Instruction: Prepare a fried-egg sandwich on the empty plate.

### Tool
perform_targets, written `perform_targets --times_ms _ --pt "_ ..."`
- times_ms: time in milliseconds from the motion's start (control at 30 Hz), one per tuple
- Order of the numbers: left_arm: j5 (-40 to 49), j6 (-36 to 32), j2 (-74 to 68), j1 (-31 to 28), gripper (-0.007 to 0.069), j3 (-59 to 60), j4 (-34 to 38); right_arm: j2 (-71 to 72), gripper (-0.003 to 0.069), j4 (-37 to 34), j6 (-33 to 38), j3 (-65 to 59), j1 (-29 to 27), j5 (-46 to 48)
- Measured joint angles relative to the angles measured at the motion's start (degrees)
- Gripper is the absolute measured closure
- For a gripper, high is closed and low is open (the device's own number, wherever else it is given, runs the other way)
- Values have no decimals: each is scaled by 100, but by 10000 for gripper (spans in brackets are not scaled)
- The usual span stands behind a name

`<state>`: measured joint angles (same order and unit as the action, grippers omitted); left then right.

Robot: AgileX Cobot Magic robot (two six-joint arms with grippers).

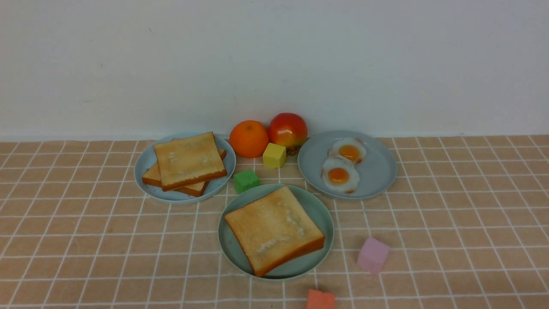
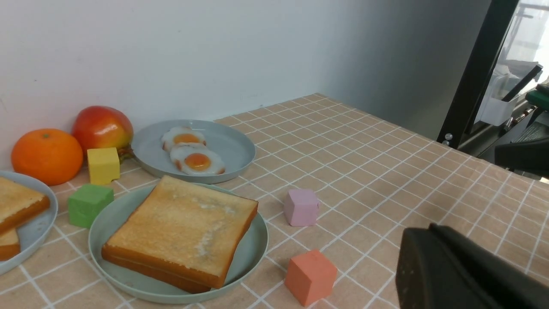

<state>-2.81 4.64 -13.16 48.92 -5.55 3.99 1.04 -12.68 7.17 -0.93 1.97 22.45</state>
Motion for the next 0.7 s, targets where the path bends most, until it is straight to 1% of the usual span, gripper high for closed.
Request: perform_targets --times_ms 133,233,267,367,400,433,467,567,633,700 --pt "-51 -13 16 -14 636 37 -18 0 661 0 0 0 0 5" --pt "-121 -82 144 -369 636 102 -117 0 659 0 0 0 0 5" --pt "-113 -87 227 -646 638 112 -123 0 658 -7 0 0 0 5" --pt "146 -87 632 -1807 638 114 -123 0 658 -7 0 0 0 5" --pt "177 -87 703 -1984 638 114 -123 0 658 -7 0 0 0 5" --pt "522 -82 1002 -2703 638 114 -123 0 657 -7 0 0 0 5" --pt "700 -82 1174 -3140 638 114 -123 0 656 -7 0 0 0 5" --pt "1259 -45 1361 -4114 638 172 -129 0 655 -7 0 0 -5 6" --pt "1497 -10 1380 -4605 638 416 -123 0 655 -7 0 0 -5 11" --pt "1760 2 1380 -4816 638 650 -73 0 655 -7 0 0 -5 11"
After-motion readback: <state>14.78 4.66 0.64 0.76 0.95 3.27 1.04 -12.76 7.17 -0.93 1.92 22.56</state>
